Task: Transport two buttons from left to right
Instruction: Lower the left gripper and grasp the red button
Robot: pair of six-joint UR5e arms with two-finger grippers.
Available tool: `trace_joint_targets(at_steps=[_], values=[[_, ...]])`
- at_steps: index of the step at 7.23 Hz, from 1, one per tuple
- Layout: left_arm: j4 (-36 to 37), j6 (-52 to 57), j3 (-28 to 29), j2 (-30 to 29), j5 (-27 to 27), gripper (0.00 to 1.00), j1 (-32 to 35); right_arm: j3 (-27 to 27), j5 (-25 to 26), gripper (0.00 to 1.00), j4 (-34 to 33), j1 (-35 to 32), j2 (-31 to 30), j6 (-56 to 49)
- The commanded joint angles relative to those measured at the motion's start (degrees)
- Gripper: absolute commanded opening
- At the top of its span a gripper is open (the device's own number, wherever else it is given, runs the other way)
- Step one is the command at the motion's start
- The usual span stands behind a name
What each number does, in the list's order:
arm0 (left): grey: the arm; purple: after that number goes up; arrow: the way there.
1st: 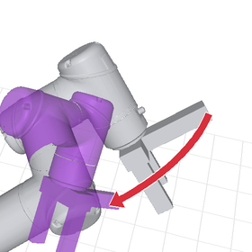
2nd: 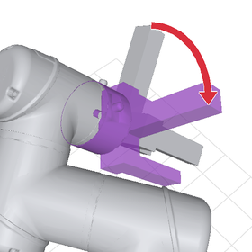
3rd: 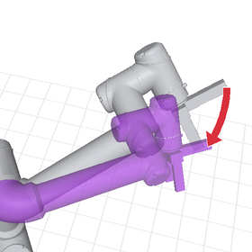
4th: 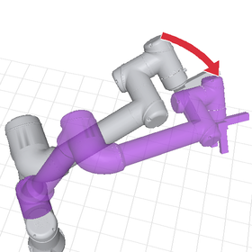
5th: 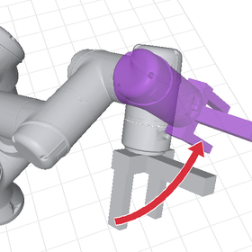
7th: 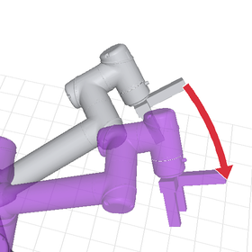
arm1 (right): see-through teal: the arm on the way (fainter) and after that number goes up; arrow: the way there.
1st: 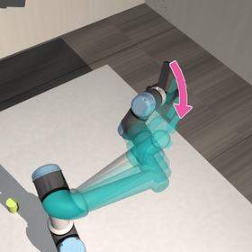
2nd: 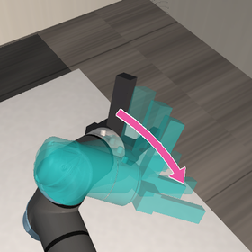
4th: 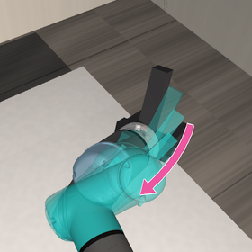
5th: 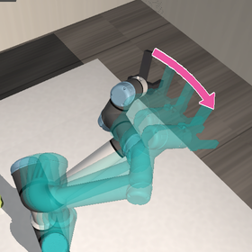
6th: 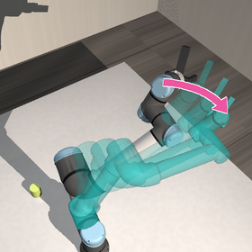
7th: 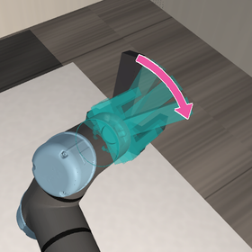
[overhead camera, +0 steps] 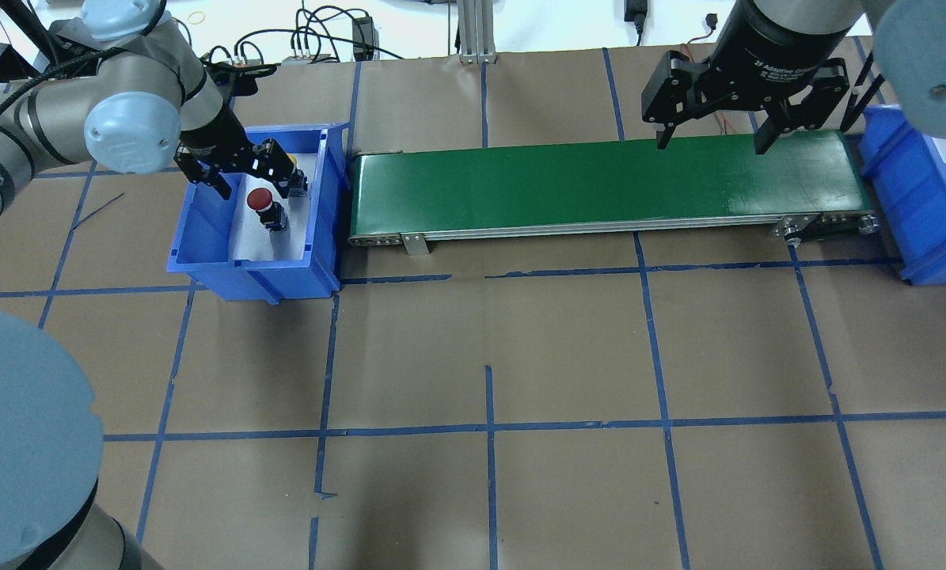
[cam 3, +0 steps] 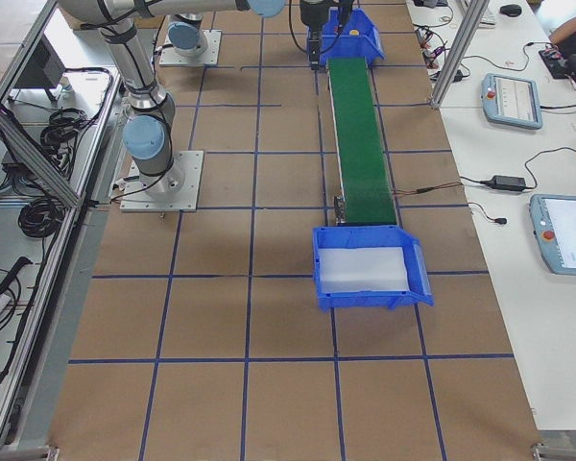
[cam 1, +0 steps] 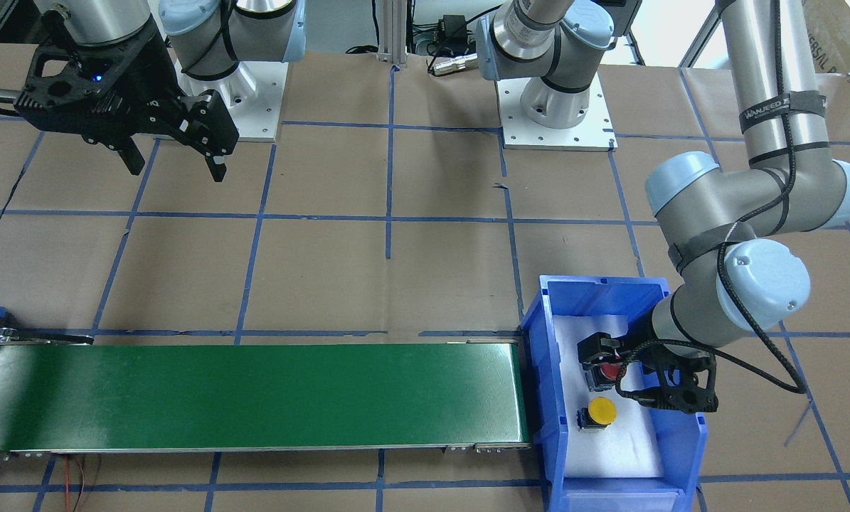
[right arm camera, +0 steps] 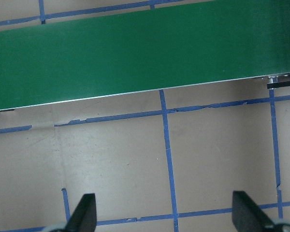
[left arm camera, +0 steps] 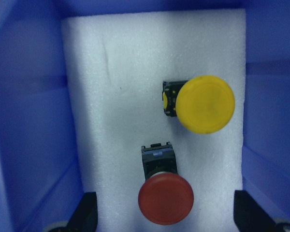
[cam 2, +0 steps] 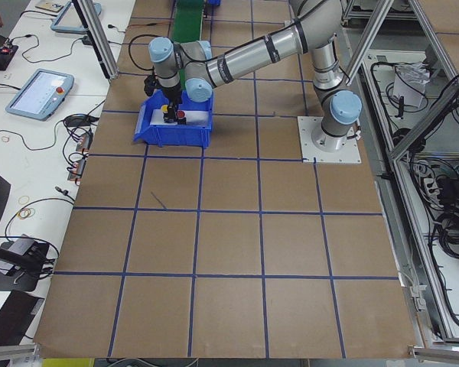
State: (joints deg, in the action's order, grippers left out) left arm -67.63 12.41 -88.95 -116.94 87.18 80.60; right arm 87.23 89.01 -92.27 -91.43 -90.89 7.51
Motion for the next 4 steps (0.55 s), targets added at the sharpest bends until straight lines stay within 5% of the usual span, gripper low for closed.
trace_joint_targets(at_steps=[1,4], values=[[1.27,-1.42,-1.67,-0.31,-0.87,0.93,-0.01,0.04,-0.07,1.0,0.07,0.02,0.1,-0.04],[2.67,-1.34,-0.88,-0.83,-0.96,0.58,0.08,0.13,-0.24,1.0,-0.02,0.11,0.37,-0.31]])
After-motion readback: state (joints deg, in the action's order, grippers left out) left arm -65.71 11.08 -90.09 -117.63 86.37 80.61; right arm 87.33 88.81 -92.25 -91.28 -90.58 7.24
